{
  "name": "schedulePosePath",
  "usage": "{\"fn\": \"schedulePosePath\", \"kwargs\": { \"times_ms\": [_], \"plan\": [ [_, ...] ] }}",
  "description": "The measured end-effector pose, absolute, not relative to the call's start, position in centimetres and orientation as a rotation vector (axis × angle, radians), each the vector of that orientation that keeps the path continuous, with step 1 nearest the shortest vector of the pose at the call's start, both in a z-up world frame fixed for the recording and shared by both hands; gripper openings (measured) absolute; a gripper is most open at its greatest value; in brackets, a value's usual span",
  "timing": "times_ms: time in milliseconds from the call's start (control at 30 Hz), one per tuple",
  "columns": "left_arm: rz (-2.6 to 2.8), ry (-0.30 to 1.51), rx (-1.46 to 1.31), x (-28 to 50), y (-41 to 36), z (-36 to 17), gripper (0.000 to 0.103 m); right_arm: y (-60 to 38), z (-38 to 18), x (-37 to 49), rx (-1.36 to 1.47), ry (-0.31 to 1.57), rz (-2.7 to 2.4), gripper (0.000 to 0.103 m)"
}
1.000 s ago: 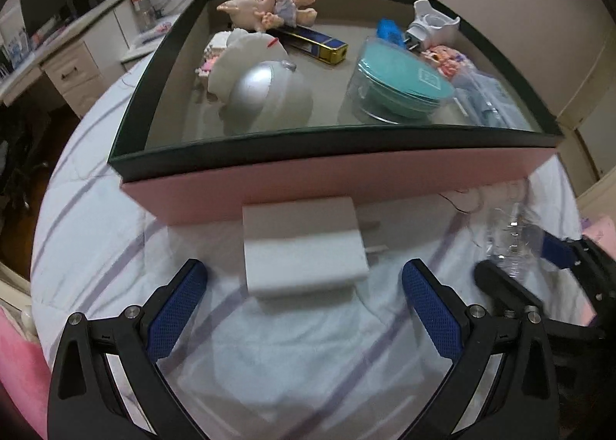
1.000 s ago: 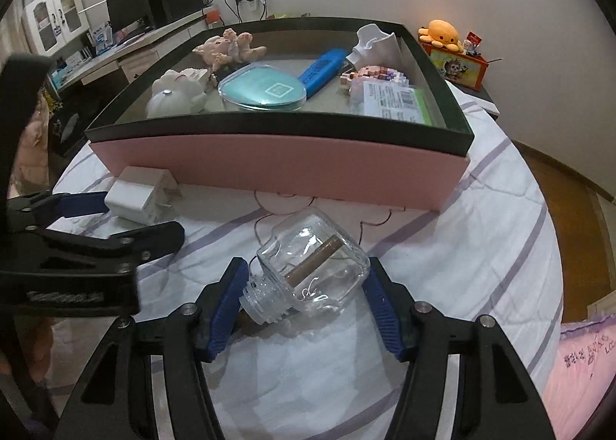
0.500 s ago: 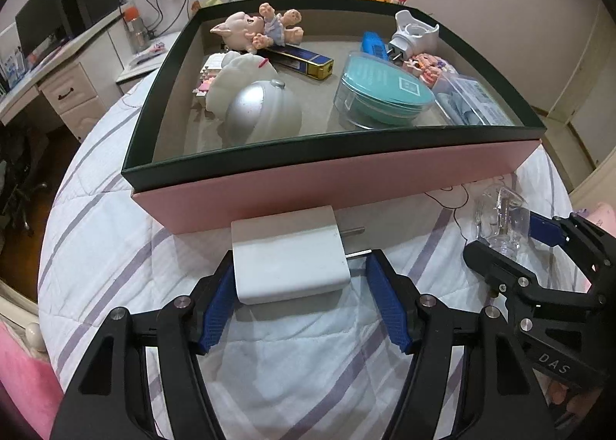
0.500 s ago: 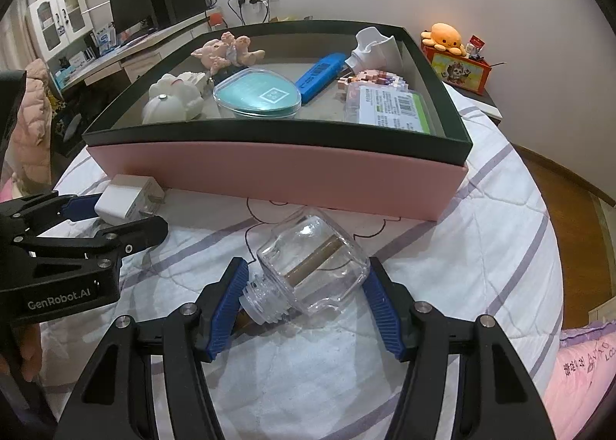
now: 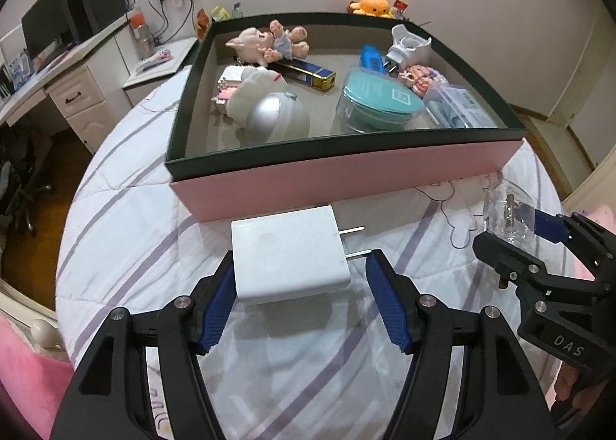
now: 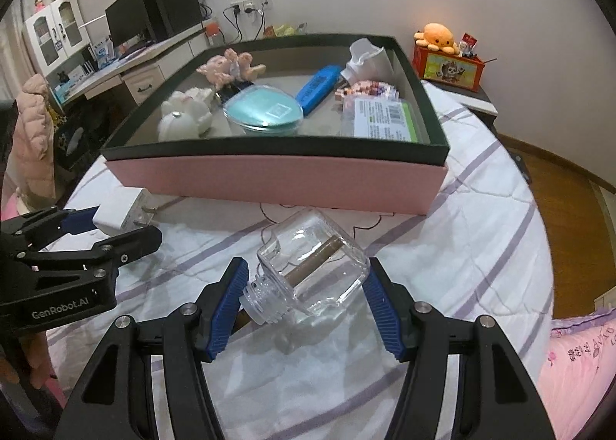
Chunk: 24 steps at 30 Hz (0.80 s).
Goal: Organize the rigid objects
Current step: 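Lift and carry the glass jar and charger over the tray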
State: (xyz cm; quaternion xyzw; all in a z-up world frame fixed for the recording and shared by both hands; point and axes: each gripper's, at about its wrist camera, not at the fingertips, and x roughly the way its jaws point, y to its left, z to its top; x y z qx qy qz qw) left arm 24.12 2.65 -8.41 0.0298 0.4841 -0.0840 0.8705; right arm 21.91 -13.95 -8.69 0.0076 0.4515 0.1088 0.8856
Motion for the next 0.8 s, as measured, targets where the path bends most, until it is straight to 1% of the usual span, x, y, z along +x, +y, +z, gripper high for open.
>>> {"fn": "schedulePosePath", "kwargs": {
  "times_ms": [200,433,567,800],
  "plan": [
    [-0.162,0.948,0.054,22.0,3.5,-5.8,0.067,-13.9,-5.9,19.6,0.015,0.872,0.212,0.063],
    [-0.133,0.817,0.04,18.4,4.6,-1.2,0.067,-14.0,-0.6,15.5,0.017,0.726,0.229,0.063],
    [-0.105,0.713,0.049,15.8,5.1,1.6,0.067,-13.8,2.5,12.9,-0.003,0.63,0.239,0.063],
    [-0.091,0.595,0.064,11.3,5.2,5.0,0.067,-13.2,5.5,8.5,-0.017,0.516,0.261,0.063]
  ]
}}
